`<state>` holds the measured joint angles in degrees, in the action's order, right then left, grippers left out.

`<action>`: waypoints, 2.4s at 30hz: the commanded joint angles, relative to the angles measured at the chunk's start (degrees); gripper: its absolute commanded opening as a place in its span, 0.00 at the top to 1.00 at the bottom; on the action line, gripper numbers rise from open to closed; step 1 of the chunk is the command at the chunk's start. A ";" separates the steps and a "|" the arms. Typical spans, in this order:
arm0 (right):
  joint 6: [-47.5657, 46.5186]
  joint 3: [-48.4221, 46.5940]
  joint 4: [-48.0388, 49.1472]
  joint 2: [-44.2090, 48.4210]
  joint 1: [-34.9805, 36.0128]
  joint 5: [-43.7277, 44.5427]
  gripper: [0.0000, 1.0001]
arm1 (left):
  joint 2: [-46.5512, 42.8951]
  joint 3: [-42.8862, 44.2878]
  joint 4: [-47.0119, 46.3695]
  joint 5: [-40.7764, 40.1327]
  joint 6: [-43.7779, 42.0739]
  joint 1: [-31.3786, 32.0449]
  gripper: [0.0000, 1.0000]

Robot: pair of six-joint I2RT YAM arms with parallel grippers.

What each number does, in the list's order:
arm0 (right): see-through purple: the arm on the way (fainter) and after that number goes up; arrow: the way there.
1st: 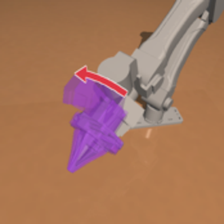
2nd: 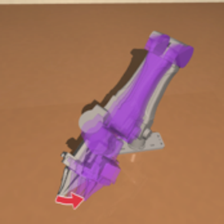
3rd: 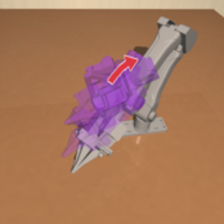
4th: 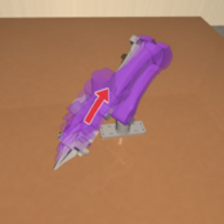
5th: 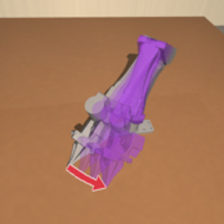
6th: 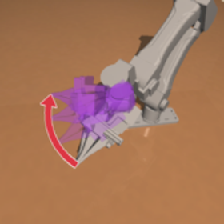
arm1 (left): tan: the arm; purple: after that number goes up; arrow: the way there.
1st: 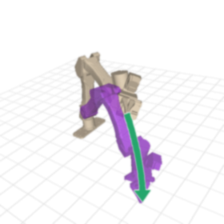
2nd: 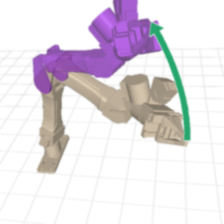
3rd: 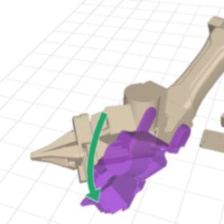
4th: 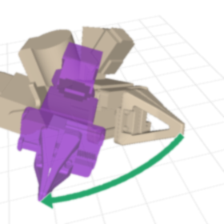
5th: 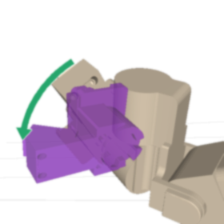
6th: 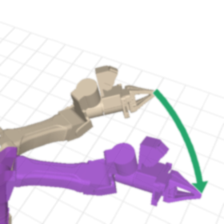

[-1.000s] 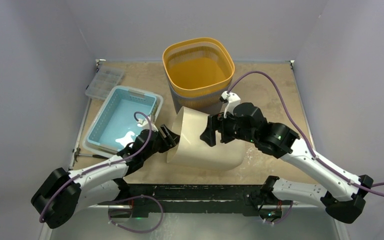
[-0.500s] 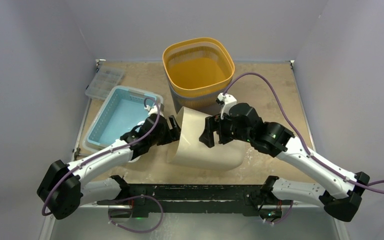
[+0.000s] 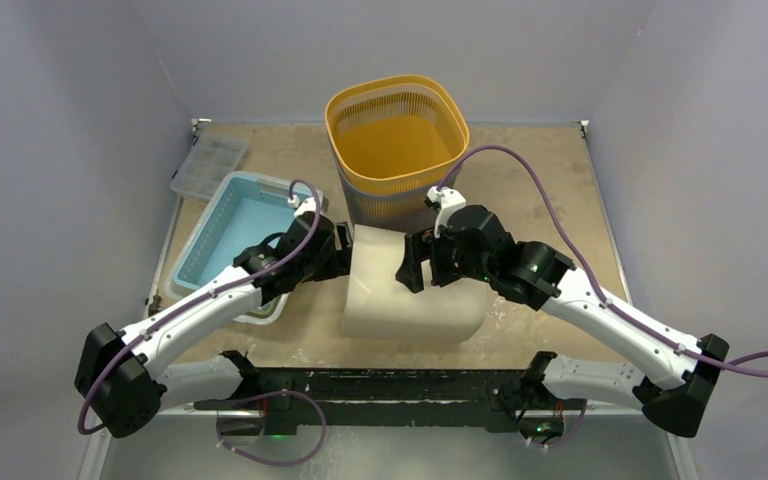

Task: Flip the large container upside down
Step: Turn the container upside down at the center of the board.

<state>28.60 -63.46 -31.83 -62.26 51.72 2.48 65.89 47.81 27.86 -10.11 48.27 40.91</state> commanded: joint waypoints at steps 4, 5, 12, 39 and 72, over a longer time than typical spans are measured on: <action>-0.08 0.68 -2.01 -0.67 0.17 2.29 0.14 | -4.01 7.19 7.73 -6.58 -3.09 0.25 0.23; -0.11 0.60 -2.04 -0.67 0.18 2.33 0.14 | -4.33 7.71 8.84 -7.49 -3.38 0.24 0.22; 0.43 0.54 -2.03 -0.37 0.22 2.45 0.15 | -5.71 11.87 16.31 -12.90 -4.99 0.31 0.19; 28.24 1.74 -2.21 16.43 0.09 15.40 0.03 | -20.93 14.98 11.74 0.71 -6.45 0.27 0.01; 12.24 3.88 -7.46 10.16 -24.32 4.95 0.06 | -9.62 13.03 16.36 12.44 -10.02 0.30 0.11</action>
<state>47.35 -63.59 -46.98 -56.49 36.53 22.35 53.60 59.64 44.95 -1.17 40.88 40.97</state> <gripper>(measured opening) 0.946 0.912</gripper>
